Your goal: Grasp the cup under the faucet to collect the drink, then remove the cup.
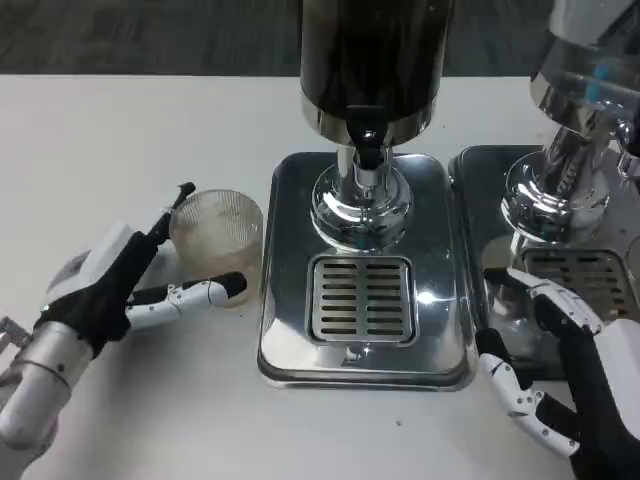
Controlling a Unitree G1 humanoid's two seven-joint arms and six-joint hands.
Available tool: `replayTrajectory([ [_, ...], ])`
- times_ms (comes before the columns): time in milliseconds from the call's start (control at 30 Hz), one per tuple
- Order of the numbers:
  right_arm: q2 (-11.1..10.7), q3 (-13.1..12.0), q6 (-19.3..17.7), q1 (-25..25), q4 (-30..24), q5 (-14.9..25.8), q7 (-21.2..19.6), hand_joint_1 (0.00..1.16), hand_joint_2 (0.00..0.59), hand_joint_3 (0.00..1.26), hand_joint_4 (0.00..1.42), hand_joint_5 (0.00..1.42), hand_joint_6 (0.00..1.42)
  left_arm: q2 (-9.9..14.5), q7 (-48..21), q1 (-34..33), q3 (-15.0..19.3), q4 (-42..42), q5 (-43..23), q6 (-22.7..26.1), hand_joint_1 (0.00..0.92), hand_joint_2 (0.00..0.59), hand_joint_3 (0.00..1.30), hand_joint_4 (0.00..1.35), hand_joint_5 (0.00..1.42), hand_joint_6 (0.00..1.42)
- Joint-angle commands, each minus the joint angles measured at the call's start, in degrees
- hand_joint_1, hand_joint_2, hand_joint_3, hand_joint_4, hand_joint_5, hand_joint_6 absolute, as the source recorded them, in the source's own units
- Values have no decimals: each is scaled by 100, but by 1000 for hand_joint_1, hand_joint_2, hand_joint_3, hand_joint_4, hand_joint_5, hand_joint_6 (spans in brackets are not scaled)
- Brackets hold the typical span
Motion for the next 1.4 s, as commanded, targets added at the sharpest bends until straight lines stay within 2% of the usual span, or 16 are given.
replayTrajectory([
  [33,42,-49,-57,26,-29,52,-46,341,422,302,257,220,364,-46,-106,-178,-123,131,84,36,231,23,31,41,176,167],
  [300,77,-73,-67,36,-47,66,-25,341,422,303,257,221,364,-94,-120,-363,-284,174,134,316,219,30,57,74,205,181],
  [667,96,-89,-62,47,-65,90,-15,341,428,345,270,231,384,-290,768,-298,-473,-126,577,891,254,39,222,268,402,353],
  [800,99,-99,-58,44,-74,87,-25,352,424,357,271,231,385,-390,1161,-197,-439,-198,609,895,257,43,278,334,466,425],
  [967,106,-94,-59,54,-83,71,-34,359,427,360,271,231,385,-480,1526,-132,-420,-177,635,792,264,54,325,396,568,657],
  [1100,103,-103,-57,66,-108,77,-25,365,427,361,271,231,386,-558,1733,-131,-451,-81,680,797,275,62,386,487,739,994],
  [1200,96,-124,-54,90,-140,81,-31,379,422,369,271,235,386,-601,1980,-103,-488,-68,763,834,326,94,514,638,945,1274],
  [1400,95,-147,-59,121,-174,89,-24,388,421,370,273,236,386,-680,2419,-49,-510,15,891,909,334,105,619,769,1106,1423],
])
